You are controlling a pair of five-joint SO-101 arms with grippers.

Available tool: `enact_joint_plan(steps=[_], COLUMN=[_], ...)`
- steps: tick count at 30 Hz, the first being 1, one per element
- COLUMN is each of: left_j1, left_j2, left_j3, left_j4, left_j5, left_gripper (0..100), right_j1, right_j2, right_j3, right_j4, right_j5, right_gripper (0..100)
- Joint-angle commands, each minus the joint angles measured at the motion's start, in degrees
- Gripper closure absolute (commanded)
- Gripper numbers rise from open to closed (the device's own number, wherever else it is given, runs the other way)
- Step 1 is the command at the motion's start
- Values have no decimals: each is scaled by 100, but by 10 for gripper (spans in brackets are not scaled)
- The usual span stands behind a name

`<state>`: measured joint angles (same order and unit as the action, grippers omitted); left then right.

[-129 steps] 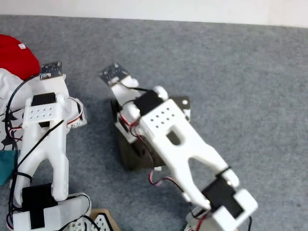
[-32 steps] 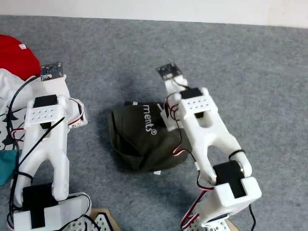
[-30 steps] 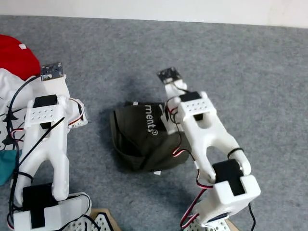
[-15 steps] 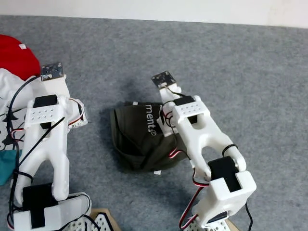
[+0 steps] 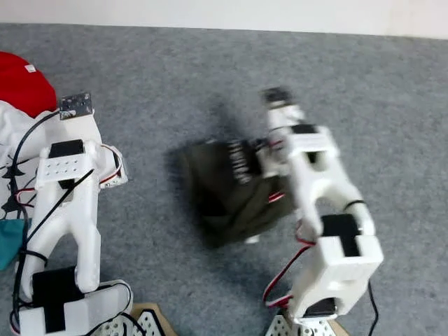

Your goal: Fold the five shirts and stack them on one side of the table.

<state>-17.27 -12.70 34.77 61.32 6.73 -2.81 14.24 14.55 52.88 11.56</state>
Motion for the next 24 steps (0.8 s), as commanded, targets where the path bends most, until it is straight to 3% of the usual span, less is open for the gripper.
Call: enact_joint_plan(steps=[1, 16, 24], left_j1=[84, 233, 242], left_j2=[-13, -13, -13], left_j3=[-22, -22, -22], left_j4=[-97, -88, -88], left_j5=[62, 62, 62], left_gripper=[768, 768, 768], right_j1=[1174, 5420, 7248], right_j2=[-57, -48, -31], right_j3=[-558, -1358, -1332], right_j4=[-40, -40, -40], right_j5=[-35, -26, -18], right_gripper=[993, 993, 993])
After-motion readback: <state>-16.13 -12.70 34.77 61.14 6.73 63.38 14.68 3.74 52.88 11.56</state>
